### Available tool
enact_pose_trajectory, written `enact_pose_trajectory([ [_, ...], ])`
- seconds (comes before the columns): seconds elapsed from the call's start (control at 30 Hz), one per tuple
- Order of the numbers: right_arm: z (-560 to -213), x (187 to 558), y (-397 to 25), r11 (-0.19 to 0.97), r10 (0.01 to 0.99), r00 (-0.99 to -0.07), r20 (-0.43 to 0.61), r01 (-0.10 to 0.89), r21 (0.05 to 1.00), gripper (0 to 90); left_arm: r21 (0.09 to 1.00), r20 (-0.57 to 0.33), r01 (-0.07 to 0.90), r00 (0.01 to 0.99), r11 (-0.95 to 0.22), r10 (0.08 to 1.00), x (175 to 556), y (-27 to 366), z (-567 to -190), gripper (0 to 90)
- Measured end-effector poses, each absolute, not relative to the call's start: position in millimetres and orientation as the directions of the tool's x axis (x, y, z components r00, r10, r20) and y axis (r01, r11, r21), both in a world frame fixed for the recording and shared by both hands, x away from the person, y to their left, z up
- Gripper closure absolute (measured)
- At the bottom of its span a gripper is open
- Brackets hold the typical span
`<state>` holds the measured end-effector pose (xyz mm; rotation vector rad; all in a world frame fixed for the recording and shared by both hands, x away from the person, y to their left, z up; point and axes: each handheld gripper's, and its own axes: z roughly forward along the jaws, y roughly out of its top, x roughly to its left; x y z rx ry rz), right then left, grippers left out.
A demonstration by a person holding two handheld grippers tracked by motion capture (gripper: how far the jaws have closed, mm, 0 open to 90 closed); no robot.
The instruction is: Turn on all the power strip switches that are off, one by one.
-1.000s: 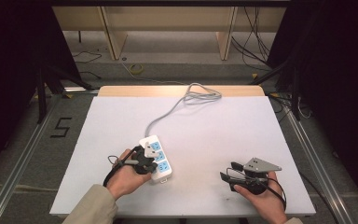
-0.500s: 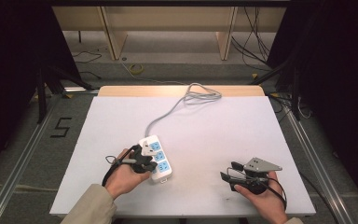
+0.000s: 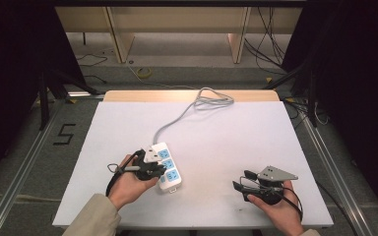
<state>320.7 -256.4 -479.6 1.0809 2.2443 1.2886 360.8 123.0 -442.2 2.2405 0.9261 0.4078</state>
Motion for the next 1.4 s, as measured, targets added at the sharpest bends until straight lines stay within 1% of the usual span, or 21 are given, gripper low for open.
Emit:
enact_pose_trajectory([
  [0.13,-479.5,320.7,-256.5,0.301,0.751,-0.655,0.080,0.448,0.842,38.6,0.703,0.036,0.499,0.687,-0.507,0.725,361.4,125.8,-441.6,76.5],
  [0.17,-479.5,320.7,-256.6,0.301,0.751,-0.655,0.080,0.448,0.842,38.6,0.707,0.037,0.497,0.684,-0.503,0.728,361.7,126.4,-441.6,74.2],
  [0.47,-479.4,320.7,-256.8,0.300,0.751,-0.655,0.080,0.448,0.842,38.6,0.750,0.054,0.486,0.631,-0.449,0.774,364.2,135.0,-440.8,41.3],
  [0.57,-479.3,320.5,-256.8,0.300,0.751,-0.655,0.080,0.447,0.843,38.6,0.764,0.045,0.499,0.589,-0.408,0.807,365.0,139.8,-440.2,29.1],
  [0.6,-479.2,320.4,-256.8,0.300,0.751,-0.655,0.080,0.447,0.843,38.6,0.766,0.046,0.503,0.579,-0.401,0.814,365.4,142.4,-439.8,26.7],
  [0.77,-479.3,320.4,-256.8,0.300,0.751,-0.655,0.081,0.448,0.843,38.6,0.788,0.040,0.496,0.549,-0.364,0.835,366.2,153.7,-439.4,22.9],
  [0.93,-479.3,320.2,-256.8,0.299,0.751,-0.655,0.081,0.447,0.843,38.6,0.797,0.040,0.489,0.542,-0.354,0.839,366.6,162.1,-441.3,16.0],
  [1.07,-479.2,319.9,-256.8,0.299,0.750,-0.656,0.082,0.447,0.843,38.6,0.795,0.051,0.485,0.547,-0.365,0.836,366.1,171.1,-443.4,15.5],
  [1.23,-479.1,319.9,-257.2,0.300,0.749,-0.658,0.081,0.446,0.843,38.6,0.793,0.041,0.503,0.518,-0.343,0.854,365.4,185.9,-448.1,15.5],
  [1.4,-479.0,319.7,-257.2,0.301,0.749,-0.657,0.080,0.446,0.843,38.6,0.786,0.051,0.519,0.487,-0.336,0.872,365.0,201.8,-453.7,15.4],
])
